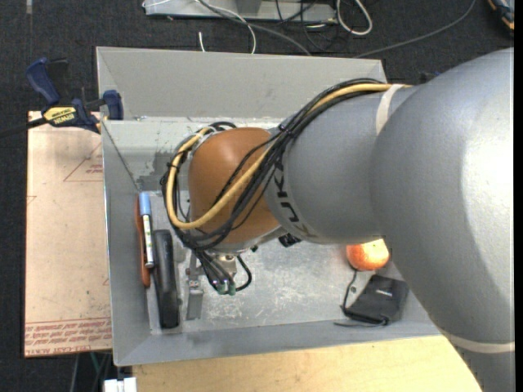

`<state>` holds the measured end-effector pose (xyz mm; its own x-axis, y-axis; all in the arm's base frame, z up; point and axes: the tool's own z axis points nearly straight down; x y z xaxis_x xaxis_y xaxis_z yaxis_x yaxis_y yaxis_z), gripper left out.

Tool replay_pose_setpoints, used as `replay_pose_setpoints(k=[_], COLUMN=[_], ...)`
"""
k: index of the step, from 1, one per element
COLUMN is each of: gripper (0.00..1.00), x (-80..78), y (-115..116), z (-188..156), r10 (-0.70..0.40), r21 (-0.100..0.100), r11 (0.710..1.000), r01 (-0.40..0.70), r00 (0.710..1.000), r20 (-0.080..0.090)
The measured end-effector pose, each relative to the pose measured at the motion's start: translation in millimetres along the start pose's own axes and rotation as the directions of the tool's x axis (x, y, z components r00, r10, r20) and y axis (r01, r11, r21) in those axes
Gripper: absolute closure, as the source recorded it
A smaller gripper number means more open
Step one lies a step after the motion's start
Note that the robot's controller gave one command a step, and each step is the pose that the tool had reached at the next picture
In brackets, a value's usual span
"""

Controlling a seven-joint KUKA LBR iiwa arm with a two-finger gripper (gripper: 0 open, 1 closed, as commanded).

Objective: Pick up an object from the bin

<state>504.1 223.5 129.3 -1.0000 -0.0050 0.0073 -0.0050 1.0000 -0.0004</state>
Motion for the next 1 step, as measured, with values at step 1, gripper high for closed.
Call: replay_pose_setpoints(k=[1], gripper=[0.00], x=[-2.1], y=[-1.1], z=[-4.7], r10=[0.005], r21=[-0.002], r11=[1.000], r01=[-0.005], r00=[1.000], r20=[0.007])
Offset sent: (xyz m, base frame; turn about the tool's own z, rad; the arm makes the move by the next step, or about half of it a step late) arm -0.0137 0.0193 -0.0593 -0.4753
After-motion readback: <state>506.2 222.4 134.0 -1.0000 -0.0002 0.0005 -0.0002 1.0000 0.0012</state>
